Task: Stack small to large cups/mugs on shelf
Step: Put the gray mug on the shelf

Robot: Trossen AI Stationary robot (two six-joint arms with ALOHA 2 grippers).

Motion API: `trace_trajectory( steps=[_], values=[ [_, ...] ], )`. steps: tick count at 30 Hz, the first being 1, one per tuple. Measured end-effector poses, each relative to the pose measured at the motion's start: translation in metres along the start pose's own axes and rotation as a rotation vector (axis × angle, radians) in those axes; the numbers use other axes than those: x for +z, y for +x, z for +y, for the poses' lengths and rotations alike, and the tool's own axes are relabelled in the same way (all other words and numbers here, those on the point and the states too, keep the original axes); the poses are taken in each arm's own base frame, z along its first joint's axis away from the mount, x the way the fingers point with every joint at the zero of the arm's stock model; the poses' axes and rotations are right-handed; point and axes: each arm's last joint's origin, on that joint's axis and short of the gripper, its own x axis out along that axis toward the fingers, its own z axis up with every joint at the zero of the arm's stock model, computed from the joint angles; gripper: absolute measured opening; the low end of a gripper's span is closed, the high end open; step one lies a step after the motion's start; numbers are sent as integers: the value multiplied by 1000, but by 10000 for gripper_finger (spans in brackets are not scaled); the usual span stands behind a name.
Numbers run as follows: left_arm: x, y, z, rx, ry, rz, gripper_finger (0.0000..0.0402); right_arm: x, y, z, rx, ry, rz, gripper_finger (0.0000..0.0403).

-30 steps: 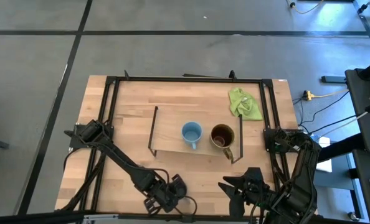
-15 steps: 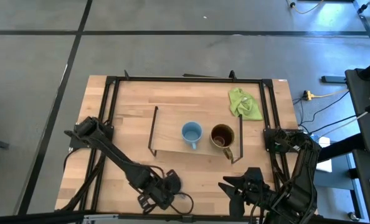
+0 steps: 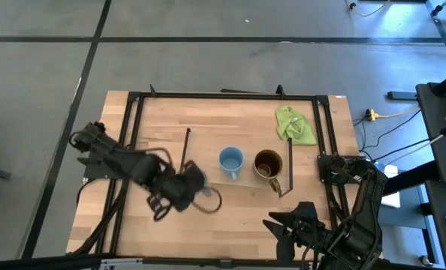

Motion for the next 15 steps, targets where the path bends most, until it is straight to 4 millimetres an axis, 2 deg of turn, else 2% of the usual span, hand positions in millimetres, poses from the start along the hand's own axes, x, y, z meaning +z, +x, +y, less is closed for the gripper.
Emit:
trace_trajectory(
  steps=[4,9,15],
  values=[
    [-12,7,16,-25,60,51,2,1,0,0,6,-4,-22,158],
    [-23,17,36,-96,34,43,2,1,0,0,7,-4,-26,158],
    [-33,18,50,-99,64,37,1,-1,1,0,4,-2,-27,158]
  ],
)
